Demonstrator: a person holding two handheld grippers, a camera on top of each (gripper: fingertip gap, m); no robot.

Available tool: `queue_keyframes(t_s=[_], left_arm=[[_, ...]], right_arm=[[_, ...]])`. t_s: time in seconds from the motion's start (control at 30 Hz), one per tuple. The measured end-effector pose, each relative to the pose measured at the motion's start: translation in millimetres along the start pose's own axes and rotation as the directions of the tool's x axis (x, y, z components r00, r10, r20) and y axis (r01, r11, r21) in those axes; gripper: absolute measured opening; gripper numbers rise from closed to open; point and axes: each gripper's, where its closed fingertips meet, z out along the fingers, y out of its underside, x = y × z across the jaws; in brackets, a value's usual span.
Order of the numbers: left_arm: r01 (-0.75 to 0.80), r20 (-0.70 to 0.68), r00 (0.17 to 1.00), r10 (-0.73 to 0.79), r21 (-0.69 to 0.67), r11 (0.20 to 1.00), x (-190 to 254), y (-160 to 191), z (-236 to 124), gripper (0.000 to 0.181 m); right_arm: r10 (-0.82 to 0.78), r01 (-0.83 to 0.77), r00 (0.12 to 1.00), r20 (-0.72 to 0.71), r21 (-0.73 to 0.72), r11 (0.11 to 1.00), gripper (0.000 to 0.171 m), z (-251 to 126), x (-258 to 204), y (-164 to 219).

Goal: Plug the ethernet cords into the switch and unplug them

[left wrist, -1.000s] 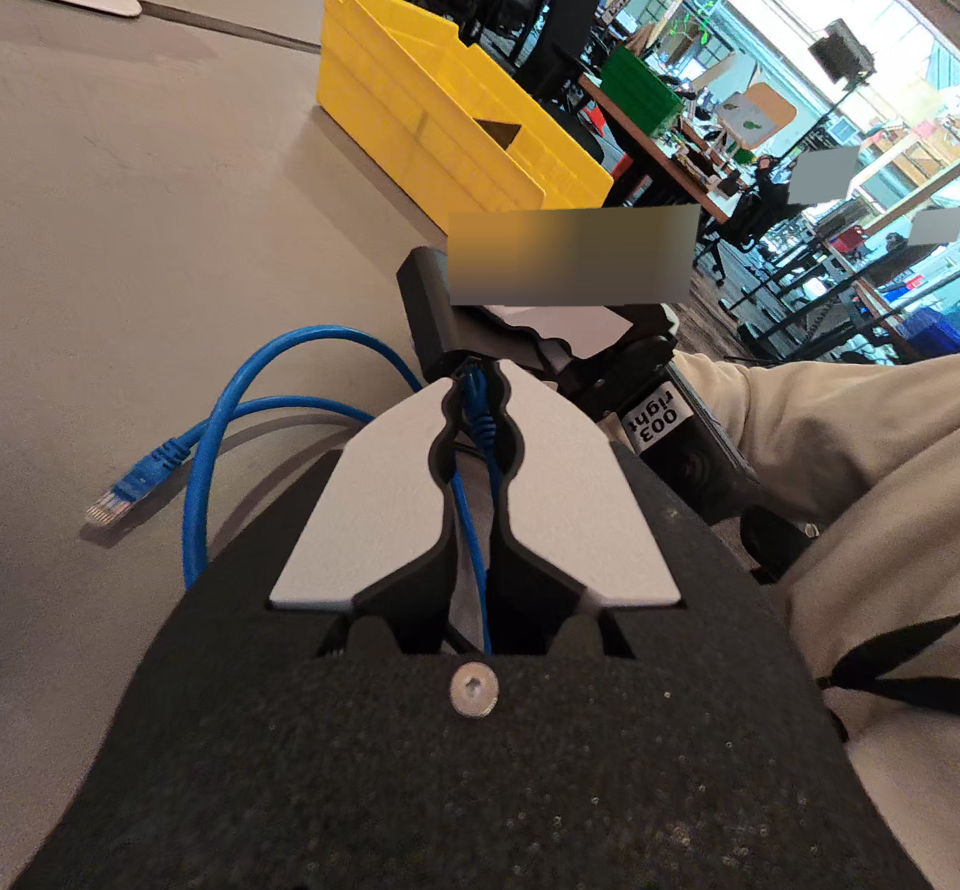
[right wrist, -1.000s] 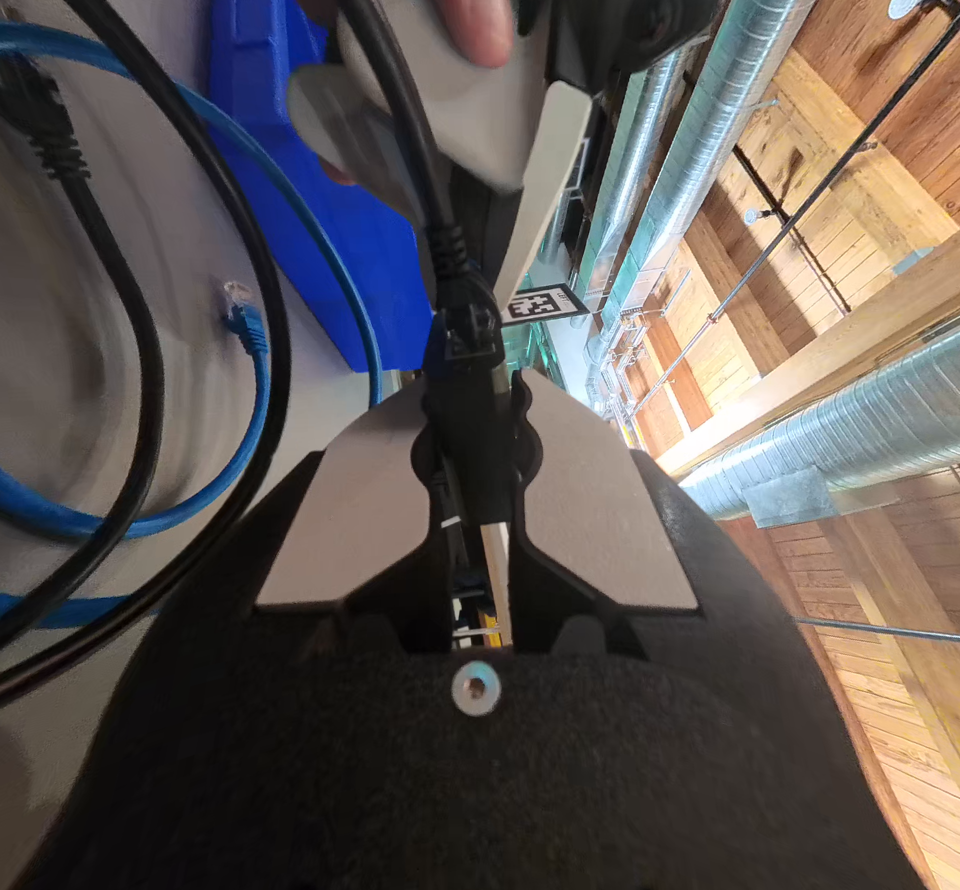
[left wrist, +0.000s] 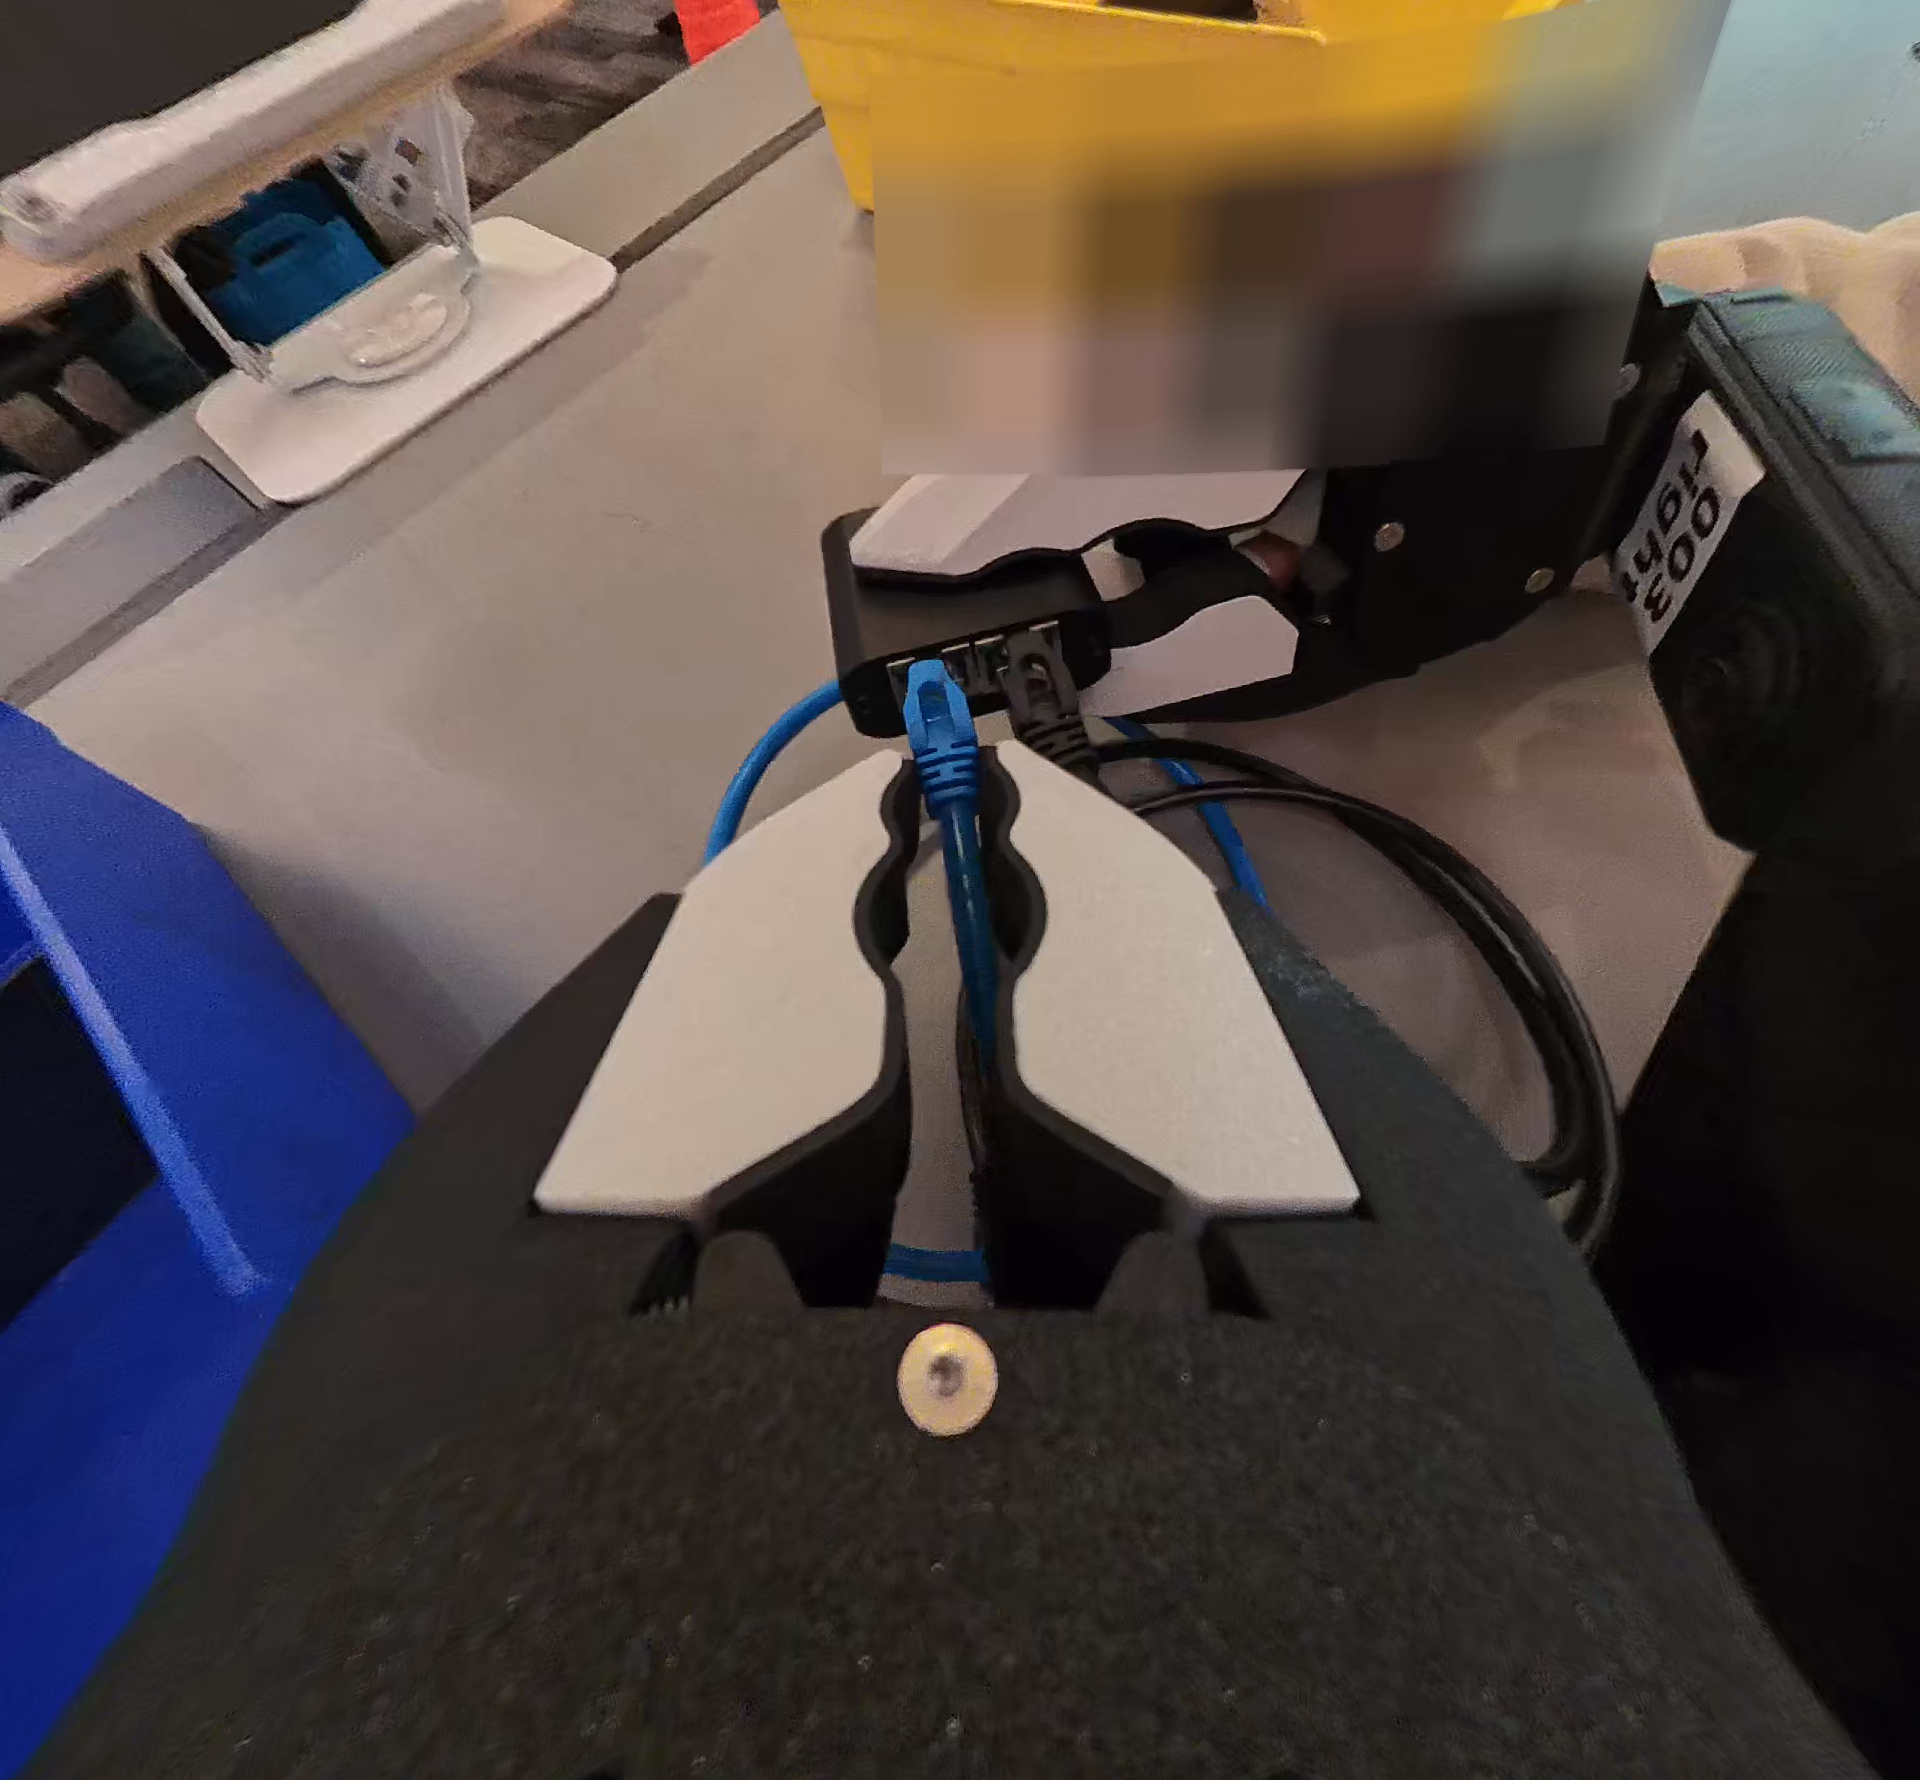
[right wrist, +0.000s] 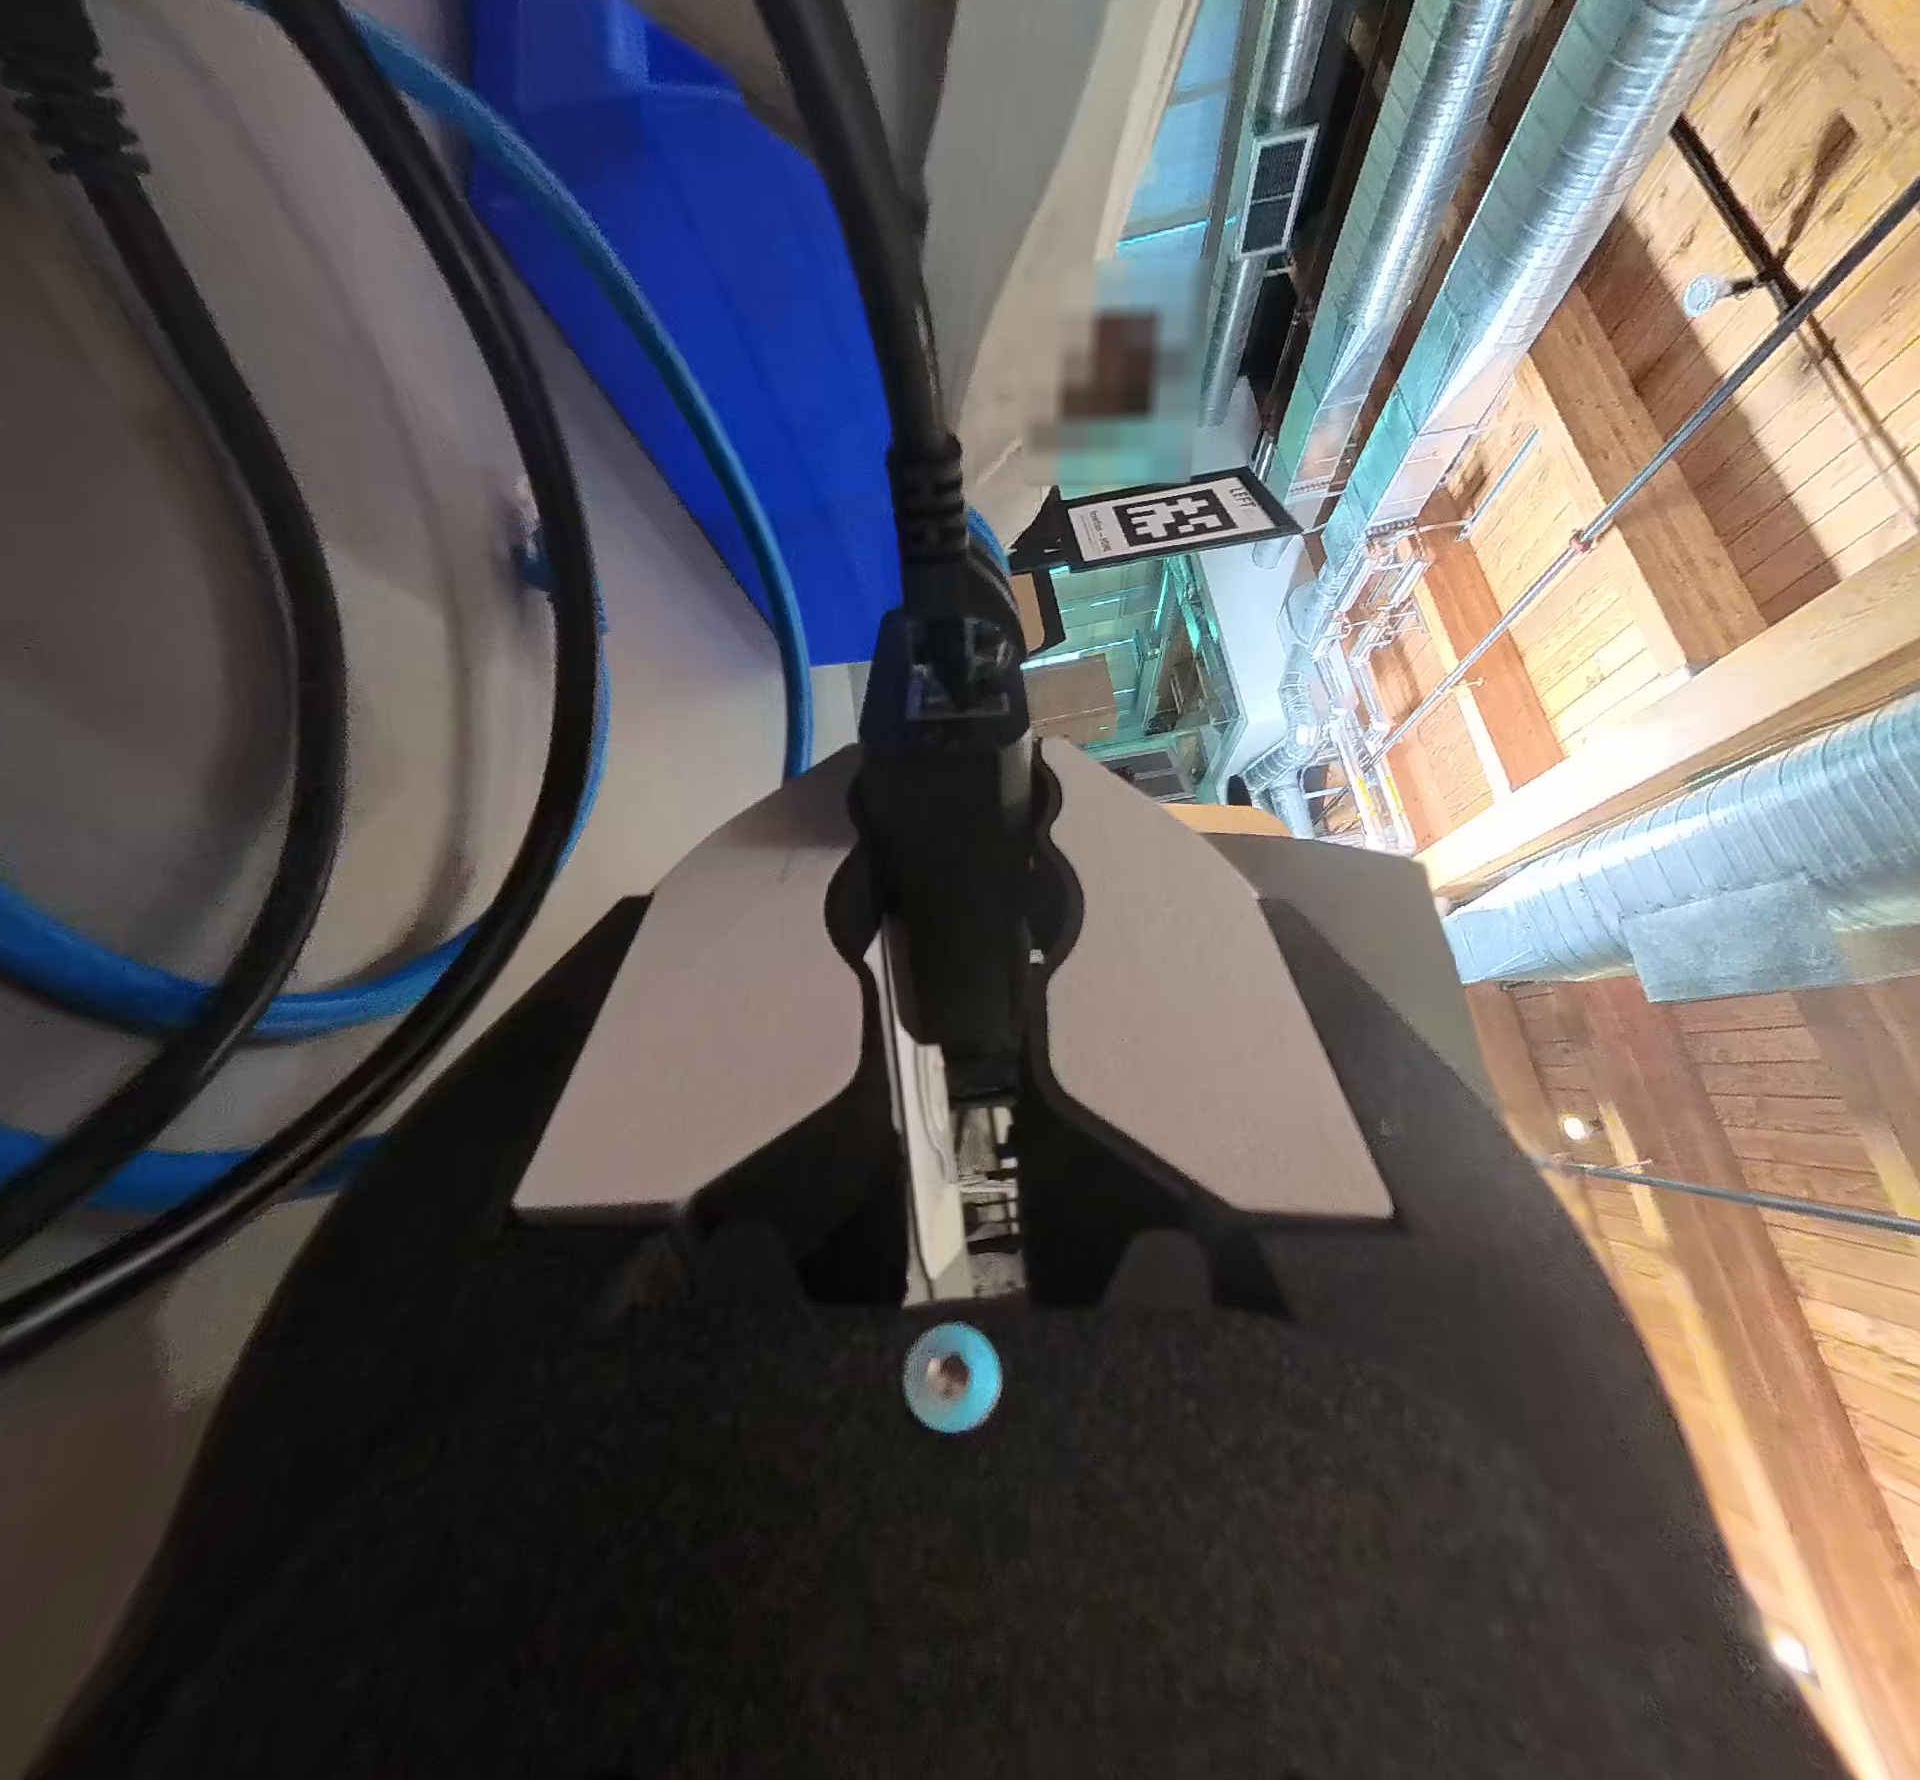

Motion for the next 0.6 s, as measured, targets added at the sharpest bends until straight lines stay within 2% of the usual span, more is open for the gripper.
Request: queue_keyframes(t_s=[0.13,0.47,0.53,0.6], left_arm=[[-0.072,0.069,0.995,0.074,-0.020,0.997,-4,-2,-3,0.011],[-0.042,0.044,0.998,0.043,-0.033,0.999,-1,0,-3,0.010],[0.030,0.018,0.999,-0.030,0.001,1.000,0,-2,-1,0.010],[0.160,-0.103,0.982,-0.158,0.012,0.987,7,-3,-1,0.012]], right_arm=[[0.033,-0.033,0.999,-0.003,-0.043,0.999,0.026,5,0,2],[0.075,-0.074,0.996,0.036,-0.050,0.996,0.026,5,-7,3],[0.076,-0.075,0.996,0.034,-0.031,0.997,0.025,3,-5,3],[0.134,-0.138,0.986,0.103,0.037,0.990,0.025,-1,-10,1]])
